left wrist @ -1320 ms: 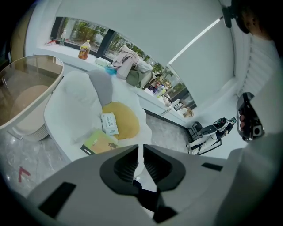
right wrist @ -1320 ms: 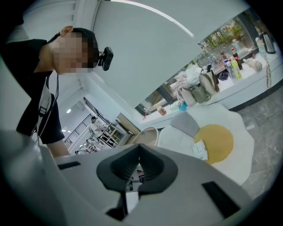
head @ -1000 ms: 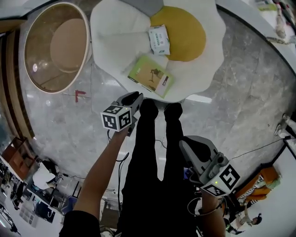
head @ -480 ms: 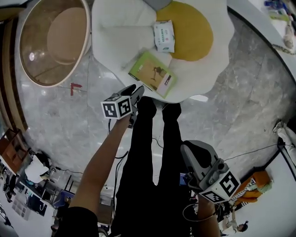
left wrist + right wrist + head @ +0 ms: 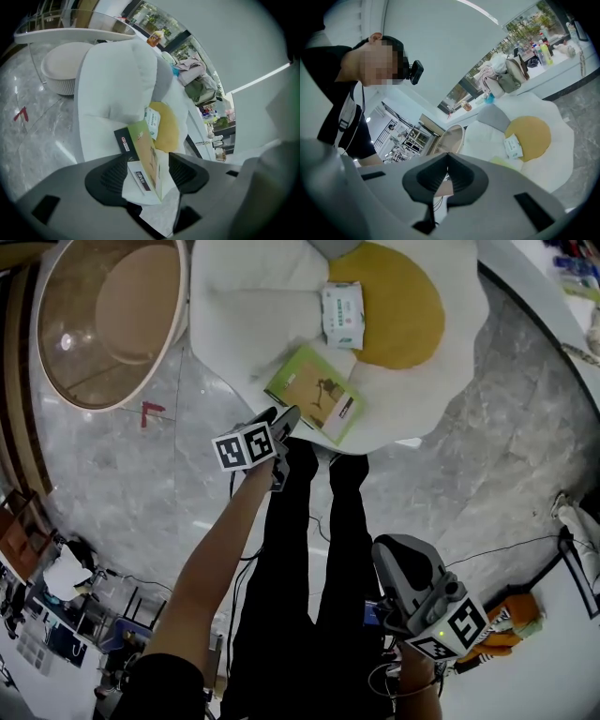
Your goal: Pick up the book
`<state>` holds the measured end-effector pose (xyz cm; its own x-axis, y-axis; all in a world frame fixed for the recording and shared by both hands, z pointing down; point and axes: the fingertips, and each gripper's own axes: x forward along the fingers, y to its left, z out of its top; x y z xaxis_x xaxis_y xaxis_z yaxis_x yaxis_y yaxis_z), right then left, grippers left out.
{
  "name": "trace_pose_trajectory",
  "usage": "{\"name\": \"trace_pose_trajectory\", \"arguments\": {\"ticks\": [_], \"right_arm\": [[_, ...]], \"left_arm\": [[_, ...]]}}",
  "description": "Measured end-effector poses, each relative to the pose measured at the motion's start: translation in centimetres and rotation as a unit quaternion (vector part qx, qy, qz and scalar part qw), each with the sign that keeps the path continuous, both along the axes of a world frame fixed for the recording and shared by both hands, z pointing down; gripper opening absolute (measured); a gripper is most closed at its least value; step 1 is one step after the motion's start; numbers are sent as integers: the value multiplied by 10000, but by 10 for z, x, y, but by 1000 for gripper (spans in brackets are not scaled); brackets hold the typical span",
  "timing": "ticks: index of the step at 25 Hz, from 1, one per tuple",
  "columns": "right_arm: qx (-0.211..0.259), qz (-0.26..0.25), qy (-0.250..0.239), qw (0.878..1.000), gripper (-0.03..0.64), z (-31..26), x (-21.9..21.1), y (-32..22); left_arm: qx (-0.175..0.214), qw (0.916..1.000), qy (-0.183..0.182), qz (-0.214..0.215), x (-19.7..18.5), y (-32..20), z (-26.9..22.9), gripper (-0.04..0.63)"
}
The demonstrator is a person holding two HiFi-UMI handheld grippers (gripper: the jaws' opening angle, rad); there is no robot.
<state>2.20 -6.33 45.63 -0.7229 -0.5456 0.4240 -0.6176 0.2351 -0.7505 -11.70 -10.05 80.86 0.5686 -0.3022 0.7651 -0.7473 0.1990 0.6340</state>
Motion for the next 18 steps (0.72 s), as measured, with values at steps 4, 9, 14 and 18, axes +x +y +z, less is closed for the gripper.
{"name": "trace_pose_trajectory", "arguments": {"ticks": [4, 9, 14, 18], "right_arm": [[-85, 15, -6, 10000, 17, 5, 0, -1], [-148, 61, -44, 9999, 17, 13, 0, 1], [-195, 112, -63, 9997, 17, 17, -2, 1], [-245, 135, -85, 9996, 17, 21, -1, 4]], "left_arm": [[-212, 9992, -51, -345, -4, 0, 16, 295], [-214, 9991, -83, -367, -1, -2, 28, 304], [-261, 9988, -137, -387, -2, -5, 39, 303], [-233, 9988, -154, -406, -3, -4, 40, 302]]}}
